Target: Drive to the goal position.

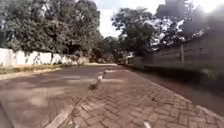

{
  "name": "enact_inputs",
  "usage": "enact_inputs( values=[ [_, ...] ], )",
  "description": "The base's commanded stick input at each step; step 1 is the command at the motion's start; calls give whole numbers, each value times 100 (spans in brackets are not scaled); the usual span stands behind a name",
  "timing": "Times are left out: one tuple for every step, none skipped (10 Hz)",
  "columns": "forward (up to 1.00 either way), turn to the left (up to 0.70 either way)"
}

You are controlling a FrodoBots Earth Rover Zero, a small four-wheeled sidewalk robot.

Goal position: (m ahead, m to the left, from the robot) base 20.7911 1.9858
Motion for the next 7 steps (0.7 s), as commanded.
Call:
enact_inputs(
  values=[
    [70, 0],
    [70, 0],
    [70, 0],
    [70, 0],
    [70, 0],
    [70, 0],
    [70, 0]
  ],
)
